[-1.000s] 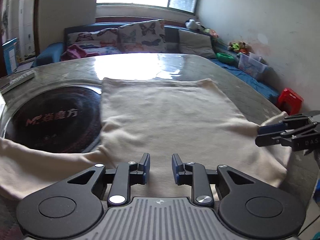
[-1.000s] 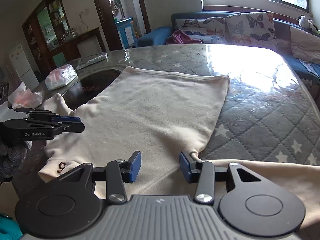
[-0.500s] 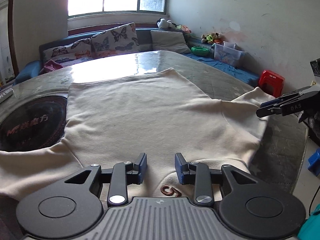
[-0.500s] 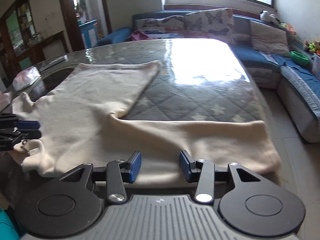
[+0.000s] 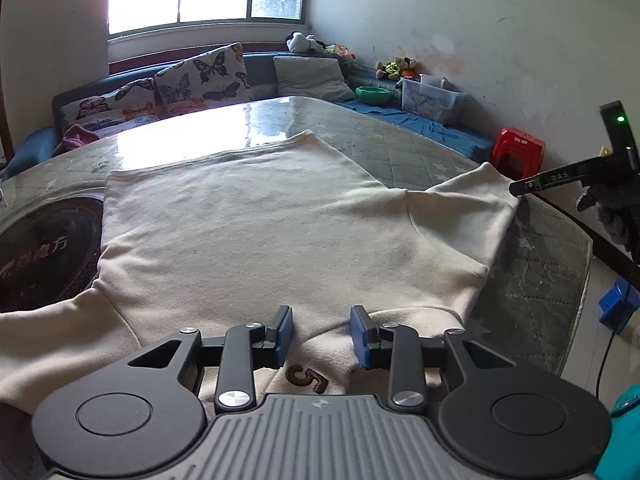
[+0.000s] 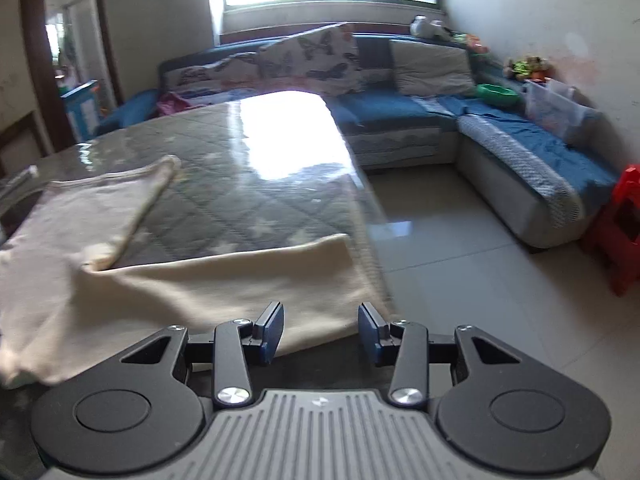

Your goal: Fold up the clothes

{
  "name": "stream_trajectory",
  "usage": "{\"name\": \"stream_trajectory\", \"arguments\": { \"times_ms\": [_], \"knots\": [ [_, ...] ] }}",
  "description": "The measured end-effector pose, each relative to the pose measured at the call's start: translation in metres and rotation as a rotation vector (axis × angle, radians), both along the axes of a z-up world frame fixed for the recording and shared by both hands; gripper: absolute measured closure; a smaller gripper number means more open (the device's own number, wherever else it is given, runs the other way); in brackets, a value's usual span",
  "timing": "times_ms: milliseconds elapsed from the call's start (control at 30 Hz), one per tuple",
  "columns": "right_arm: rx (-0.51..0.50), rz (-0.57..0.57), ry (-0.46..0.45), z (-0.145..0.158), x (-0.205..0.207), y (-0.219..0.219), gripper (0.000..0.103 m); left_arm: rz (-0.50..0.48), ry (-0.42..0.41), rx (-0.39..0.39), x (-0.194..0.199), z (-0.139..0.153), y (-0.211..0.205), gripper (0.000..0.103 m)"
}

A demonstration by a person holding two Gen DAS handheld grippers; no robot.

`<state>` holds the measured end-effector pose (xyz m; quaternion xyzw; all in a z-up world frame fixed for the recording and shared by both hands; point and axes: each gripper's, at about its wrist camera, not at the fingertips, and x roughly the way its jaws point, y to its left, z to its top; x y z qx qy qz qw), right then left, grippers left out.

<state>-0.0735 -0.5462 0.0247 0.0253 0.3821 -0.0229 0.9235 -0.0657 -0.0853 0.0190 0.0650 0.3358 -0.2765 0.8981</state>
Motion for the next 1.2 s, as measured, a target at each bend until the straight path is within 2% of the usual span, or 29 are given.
{"name": "stream_trajectory", "arguments": {
  "times_ms": [67,167,333,400,467,500,700,900,1000,1200],
  "knots": [
    [-0.007,-0.025,0.0,-0.003,0.001,-0.005,0.063,-0.011,-0.002,0.01,-0.001,0.0,-0.001,0.068],
    [-0.008,-0.061,-0.008,-0.003,0.002,-0.012,0.071,-0.021,-0.003,0.014,-0.001,0.005,-0.001,0.068],
    [0.041,-0.047,-0.014,-0.003,0.004,-0.012,0.072,-0.024,-0.033,-0.041,0.006,0.023,-0.005,0.068],
    [0.012,-0.043,-0.009,-0.007,0.005,-0.008,0.079,-0.031,-0.032,-0.056,0.01,0.025,-0.012,0.068],
    [0.025,-0.046,-0.023,-0.005,0.004,-0.007,0.092,-0.043,-0.029,-0.054,0.014,0.025,-0.02,0.068],
    [0.034,-0.049,-0.031,-0.004,0.004,-0.007,0.094,-0.05,-0.027,-0.051,0.015,0.023,-0.024,0.068],
    [0.048,-0.066,-0.116,0.011,-0.005,-0.011,0.095,-0.104,-0.018,-0.053,0.017,0.014,-0.049,0.068],
    [0.04,-0.064,-0.062,-0.005,0.001,-0.01,0.095,-0.168,-0.022,-0.002,0.012,0.0,-0.073,0.068],
    [0.042,-0.058,-0.103,0.013,-0.002,-0.009,0.095,-0.176,-0.027,-0.01,0.01,0.001,-0.072,0.067],
    [0.008,0.051,-0.209,0.074,-0.007,0.017,0.095,-0.08,-0.046,-0.082,0.017,0.018,-0.042,0.066]
  ]
}}
